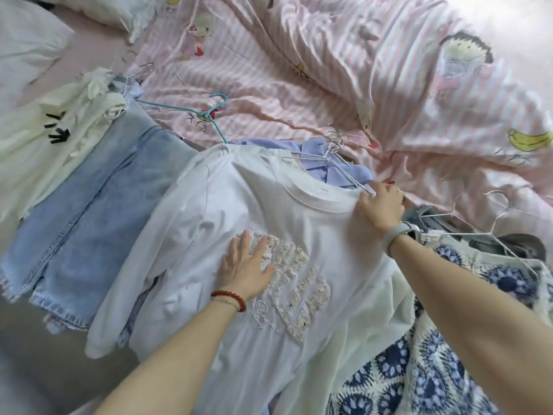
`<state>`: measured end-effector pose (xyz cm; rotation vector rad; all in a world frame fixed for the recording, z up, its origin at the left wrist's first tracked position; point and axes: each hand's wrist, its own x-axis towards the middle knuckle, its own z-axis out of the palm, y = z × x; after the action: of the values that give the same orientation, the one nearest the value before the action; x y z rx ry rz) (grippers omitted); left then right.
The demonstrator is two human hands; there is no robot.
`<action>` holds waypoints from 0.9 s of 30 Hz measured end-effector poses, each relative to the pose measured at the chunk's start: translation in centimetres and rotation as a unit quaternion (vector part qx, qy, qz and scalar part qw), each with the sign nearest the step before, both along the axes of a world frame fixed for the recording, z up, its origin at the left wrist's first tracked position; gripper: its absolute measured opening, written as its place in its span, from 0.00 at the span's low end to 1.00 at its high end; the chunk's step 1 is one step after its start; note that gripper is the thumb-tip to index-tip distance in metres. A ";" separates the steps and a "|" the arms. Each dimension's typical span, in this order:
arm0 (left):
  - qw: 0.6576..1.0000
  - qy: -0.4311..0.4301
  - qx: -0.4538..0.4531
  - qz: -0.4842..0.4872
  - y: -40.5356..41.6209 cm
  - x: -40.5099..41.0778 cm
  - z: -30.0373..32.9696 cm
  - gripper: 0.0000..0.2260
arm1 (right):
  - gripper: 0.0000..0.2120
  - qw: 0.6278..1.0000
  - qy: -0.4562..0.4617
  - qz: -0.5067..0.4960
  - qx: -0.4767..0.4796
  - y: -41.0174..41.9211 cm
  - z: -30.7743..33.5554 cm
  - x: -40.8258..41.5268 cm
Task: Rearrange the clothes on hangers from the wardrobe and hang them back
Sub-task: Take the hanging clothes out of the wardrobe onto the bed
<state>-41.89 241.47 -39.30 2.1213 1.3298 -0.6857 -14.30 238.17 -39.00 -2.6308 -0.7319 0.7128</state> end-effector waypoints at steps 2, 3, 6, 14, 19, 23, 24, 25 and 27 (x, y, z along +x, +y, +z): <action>1.000 -0.010 -0.008 0.005 0.2 0.0 -0.4 0.28 | 0.19 0.998 -0.017 0.053 0.010 -0.2 -0.6 -0.7; 1.000 -0.015 -0.009 0.007 0.3 -0.1 -0.4 0.27 | 0.19 0.997 -0.027 0.077 0.012 -0.2 -0.8 -1.3; 0.999 -0.034 0.027 0.021 0.6 -0.9 0.7 0.25 | 0.22 0.987 -0.064 0.148 0.019 0.2 -0.2 -4.2; 0.945 -0.127 0.282 0.102 -0.8 -9.7 8.4 0.15 | 0.22 0.943 -0.033 0.309 0.122 0.4 6.3 -16.8; 0.897 -0.096 0.375 0.213 -5.0 -21.2 13.1 0.14 | 0.23 0.906 0.001 0.382 0.182 -0.2 12.0 -27.3; 0.870 -0.031 0.399 0.288 -10.9 -31.7 16.3 0.18 | 0.23 0.840 0.009 0.497 0.216 -2.2 15.9 -37.5; 0.857 -0.019 0.408 0.314 -12.6 -34.3 17.2 0.18 | 0.23 0.820 0.014 0.523 0.231 -2.8 16.6 -40.2; 0.841 -0.007 0.418 0.342 -14.4 -36.9 18.2 0.18 | 0.23 0.800 0.021 0.549 0.241 -3.6 17.4 -43.0; 0.806 0.021 0.442 0.392 -18.8 -42.2 19.9 0.18 | 0.23 0.759 0.038 0.603 0.242 -5.8 18.8 -49.1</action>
<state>-84.07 222.63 -19.36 1.7901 2.6609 0.3303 -63.36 232.35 -20.18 -1.3864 -2.2431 0.7198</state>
